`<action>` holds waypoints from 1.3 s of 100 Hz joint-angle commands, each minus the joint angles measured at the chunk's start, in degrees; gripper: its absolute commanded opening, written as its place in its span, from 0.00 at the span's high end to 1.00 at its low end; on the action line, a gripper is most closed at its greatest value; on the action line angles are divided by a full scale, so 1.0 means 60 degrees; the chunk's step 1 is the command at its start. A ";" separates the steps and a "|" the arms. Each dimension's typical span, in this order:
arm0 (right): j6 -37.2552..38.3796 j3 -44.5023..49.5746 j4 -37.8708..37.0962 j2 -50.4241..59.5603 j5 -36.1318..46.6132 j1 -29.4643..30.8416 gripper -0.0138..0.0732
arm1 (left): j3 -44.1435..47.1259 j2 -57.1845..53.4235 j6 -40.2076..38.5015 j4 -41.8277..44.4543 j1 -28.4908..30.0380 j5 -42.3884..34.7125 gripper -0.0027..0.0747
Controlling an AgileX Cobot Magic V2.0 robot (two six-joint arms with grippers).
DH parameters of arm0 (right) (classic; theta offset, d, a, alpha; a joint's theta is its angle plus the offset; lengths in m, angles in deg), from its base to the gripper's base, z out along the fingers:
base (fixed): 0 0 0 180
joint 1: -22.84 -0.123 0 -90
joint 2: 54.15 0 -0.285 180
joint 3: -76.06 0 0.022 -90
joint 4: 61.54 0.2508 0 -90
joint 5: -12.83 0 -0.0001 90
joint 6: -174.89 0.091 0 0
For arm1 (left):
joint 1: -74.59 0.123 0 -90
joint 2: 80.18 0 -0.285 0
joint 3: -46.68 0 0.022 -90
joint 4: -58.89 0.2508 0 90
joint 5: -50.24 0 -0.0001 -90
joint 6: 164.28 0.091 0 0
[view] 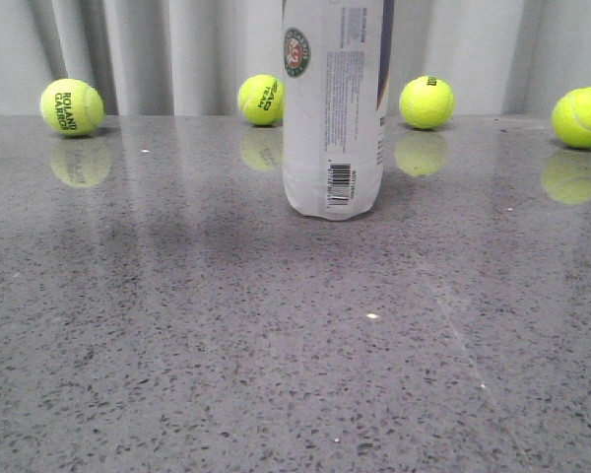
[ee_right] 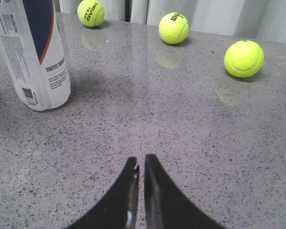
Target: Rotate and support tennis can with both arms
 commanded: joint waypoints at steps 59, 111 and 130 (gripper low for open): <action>-0.0032 -0.0252 -0.0187 -0.0053 0.0673 0.0051 0.79 | 0.6300 -0.3694 -0.0041 0.0320 -0.0079 -0.4915 0.99; -0.0032 -0.0252 -0.0187 -0.0053 0.0673 0.0051 0.79 | 1.0382 -0.6389 -0.0024 0.1022 -0.0079 -0.8735 0.99; -0.0032 -0.0252 -0.0187 -0.0053 0.0673 0.0051 0.79 | 1.1337 -0.7101 -0.0024 0.1114 -0.0079 -0.9897 0.99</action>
